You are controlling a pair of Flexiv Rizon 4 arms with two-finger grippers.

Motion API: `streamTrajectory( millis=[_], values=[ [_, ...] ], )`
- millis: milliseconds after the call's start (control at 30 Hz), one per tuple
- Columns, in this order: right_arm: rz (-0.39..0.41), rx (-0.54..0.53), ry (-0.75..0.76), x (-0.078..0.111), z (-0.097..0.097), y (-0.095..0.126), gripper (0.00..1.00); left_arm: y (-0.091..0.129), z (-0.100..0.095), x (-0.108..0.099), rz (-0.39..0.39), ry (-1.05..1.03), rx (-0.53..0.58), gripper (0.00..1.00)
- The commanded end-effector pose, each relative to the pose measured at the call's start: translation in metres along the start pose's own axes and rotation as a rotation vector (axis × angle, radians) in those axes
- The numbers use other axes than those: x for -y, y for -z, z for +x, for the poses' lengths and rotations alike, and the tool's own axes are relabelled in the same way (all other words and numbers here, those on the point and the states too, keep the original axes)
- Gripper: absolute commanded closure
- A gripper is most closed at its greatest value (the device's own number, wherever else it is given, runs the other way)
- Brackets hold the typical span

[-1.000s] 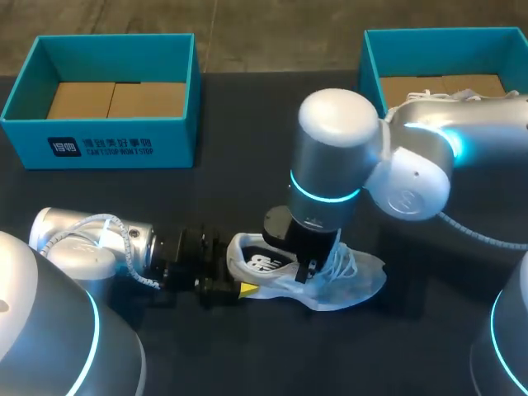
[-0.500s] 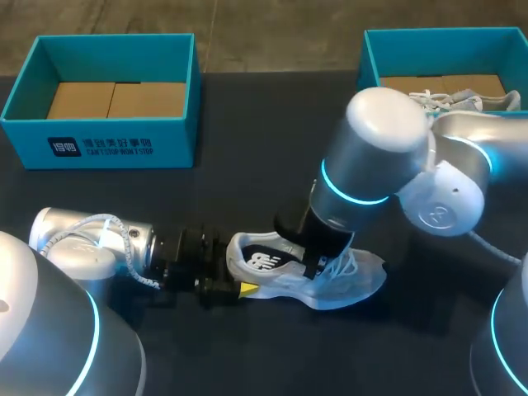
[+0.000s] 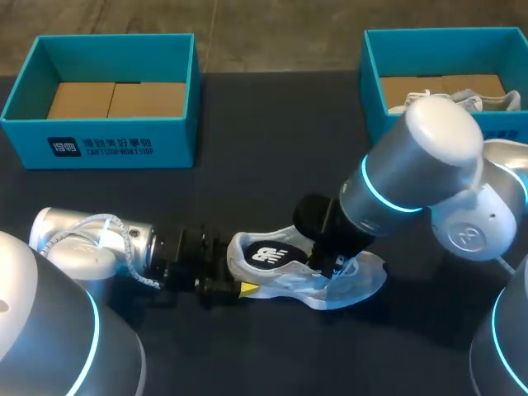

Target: Take the shoe out of the shoebox, open the shoe tongue, remove and reinsert the insole, then place the shoe into the shoebox

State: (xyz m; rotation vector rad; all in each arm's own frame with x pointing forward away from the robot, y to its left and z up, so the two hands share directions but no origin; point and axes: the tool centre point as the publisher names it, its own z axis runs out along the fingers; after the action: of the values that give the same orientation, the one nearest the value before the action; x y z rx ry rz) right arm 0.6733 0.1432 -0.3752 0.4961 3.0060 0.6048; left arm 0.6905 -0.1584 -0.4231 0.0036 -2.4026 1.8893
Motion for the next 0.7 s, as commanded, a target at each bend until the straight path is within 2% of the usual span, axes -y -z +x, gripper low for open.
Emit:
streamTrajectory(
  millis=[33,700],
  values=[
    [-0.121,0.003,0.022,0.0101,0.0043,0.0124,1.00,-0.0007,-0.0007,-0.0037,-0.004,0.001,0.001,1.00],
    [-0.210,-0.008,0.086,0.0066,0.0033,0.0170,1.00,-0.0007,-0.0007,-0.0037,-0.004,0.001,0.001,1.00]
  ],
)
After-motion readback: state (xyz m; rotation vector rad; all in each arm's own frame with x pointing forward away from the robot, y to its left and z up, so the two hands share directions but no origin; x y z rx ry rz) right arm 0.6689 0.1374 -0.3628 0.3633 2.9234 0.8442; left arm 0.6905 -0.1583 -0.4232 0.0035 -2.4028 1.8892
